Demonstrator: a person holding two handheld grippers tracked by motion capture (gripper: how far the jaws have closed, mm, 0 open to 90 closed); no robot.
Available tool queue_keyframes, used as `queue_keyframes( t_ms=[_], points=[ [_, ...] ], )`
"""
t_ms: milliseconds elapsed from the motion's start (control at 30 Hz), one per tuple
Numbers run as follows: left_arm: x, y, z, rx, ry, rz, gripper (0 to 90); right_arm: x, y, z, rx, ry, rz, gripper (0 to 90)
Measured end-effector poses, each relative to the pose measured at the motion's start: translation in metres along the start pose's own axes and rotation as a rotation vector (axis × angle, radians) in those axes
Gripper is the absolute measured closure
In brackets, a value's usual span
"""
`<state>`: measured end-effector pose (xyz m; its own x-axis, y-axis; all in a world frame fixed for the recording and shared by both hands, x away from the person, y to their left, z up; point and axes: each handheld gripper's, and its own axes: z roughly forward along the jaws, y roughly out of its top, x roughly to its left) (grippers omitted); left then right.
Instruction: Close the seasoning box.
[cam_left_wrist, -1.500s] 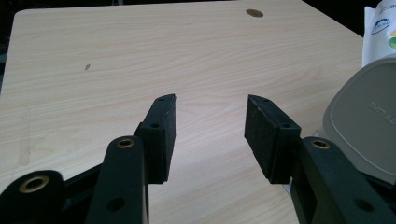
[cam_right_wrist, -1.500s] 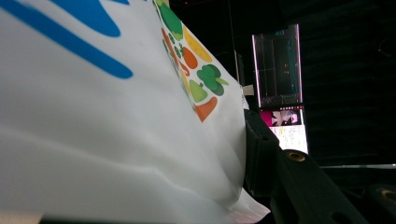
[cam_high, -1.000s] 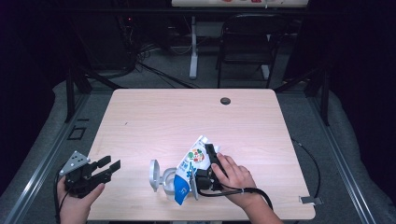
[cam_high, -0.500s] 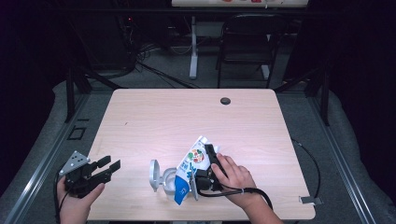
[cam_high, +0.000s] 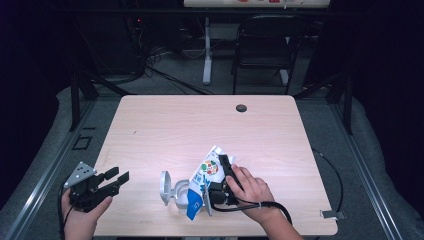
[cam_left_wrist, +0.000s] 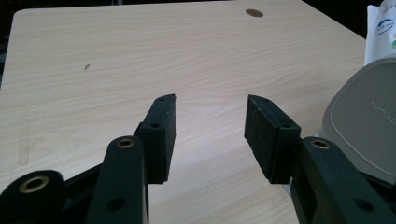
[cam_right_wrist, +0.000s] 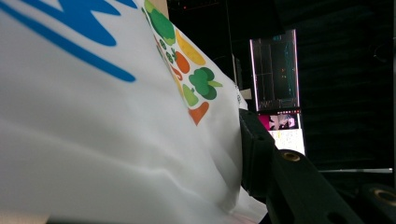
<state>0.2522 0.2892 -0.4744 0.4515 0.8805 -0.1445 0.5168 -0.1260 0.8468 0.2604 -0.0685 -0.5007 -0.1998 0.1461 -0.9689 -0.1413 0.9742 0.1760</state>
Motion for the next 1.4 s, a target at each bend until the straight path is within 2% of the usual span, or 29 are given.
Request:
queue_keyframes(
  t_ms=[367, 433, 833, 900, 1133, 1400],
  points=[
    [0.0002, 0.0, -0.0004, 0.0, 0.0, 0.0, 53.9, 0.0, 0.0012, -0.0003, -0.015, -0.008, -0.004, 71.8],
    [0.0001, 0.0002, -0.0005, -0.001, 0.0, 0.001, 53.9, -0.0008, 0.0023, -0.0021, 0.003, -0.012, -0.024, 71.8],
    [0.0, 0.0003, -0.0007, -0.002, 0.0, 0.0, 53.9, 0.0001, 0.0032, -0.003, -0.024, -0.02, -0.03, 71.9],
    [0.0001, 0.0003, -0.0008, -0.001, 0.001, 0.0, 53.9, -0.0006, 0.0041, -0.0043, -0.006, -0.022, -0.047, 71.9],
    [0.0001, 0.0003, -0.0009, -0.002, 0.001, 0.0, 53.9, 0.001, 0.0042, -0.0031, -0.026, -0.023, -0.037, 72.0],
    [0.0, 0.0004, -0.0008, -0.002, 0.001, 0.001, 53.9, 0.0006, 0.005, -0.004, -0.03, -0.035, -0.05, 72.0]
  ],
)
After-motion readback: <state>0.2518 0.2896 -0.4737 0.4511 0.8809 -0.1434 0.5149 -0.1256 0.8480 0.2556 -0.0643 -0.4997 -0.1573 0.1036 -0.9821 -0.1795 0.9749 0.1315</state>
